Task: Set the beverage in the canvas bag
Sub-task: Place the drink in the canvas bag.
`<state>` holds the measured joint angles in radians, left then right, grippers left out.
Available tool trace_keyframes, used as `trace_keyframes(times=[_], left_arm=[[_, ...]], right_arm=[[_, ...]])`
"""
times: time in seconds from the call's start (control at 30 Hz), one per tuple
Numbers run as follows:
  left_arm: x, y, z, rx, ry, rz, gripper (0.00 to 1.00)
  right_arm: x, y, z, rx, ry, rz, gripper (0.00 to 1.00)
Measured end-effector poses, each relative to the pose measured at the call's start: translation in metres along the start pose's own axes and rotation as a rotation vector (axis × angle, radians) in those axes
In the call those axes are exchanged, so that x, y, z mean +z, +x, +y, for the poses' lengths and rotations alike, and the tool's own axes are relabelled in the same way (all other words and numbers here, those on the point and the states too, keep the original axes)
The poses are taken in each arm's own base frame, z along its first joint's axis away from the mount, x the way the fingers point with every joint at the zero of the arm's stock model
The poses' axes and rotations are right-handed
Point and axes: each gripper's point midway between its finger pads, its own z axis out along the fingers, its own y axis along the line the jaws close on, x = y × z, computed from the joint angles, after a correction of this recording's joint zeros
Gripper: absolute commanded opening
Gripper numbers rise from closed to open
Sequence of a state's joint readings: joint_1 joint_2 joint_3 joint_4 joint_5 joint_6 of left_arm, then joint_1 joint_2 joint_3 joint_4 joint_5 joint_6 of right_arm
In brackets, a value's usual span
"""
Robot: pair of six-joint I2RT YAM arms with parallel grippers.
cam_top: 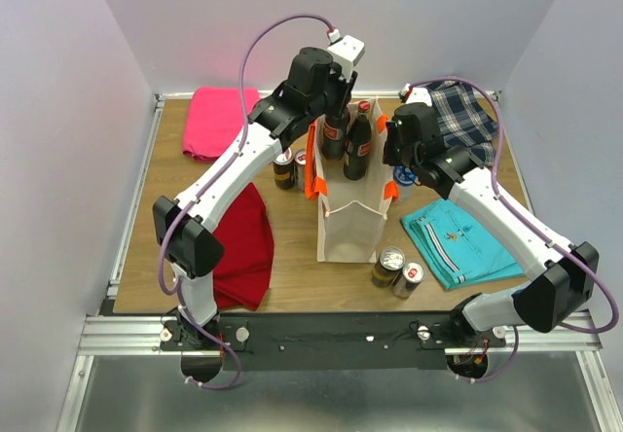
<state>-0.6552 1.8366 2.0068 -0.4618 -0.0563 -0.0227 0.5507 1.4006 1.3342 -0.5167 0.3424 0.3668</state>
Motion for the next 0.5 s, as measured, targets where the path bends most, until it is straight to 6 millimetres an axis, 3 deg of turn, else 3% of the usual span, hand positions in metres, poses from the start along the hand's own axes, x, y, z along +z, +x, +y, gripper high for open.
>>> trace_keyframes(times=[0.5], left_arm=[[0.017, 0.026, 0.002, -0.019, -0.028, 0.046, 0.0]], right_arm=[[0.0, 0.0, 0.0, 0.0, 0.0, 0.0, 0.01]])
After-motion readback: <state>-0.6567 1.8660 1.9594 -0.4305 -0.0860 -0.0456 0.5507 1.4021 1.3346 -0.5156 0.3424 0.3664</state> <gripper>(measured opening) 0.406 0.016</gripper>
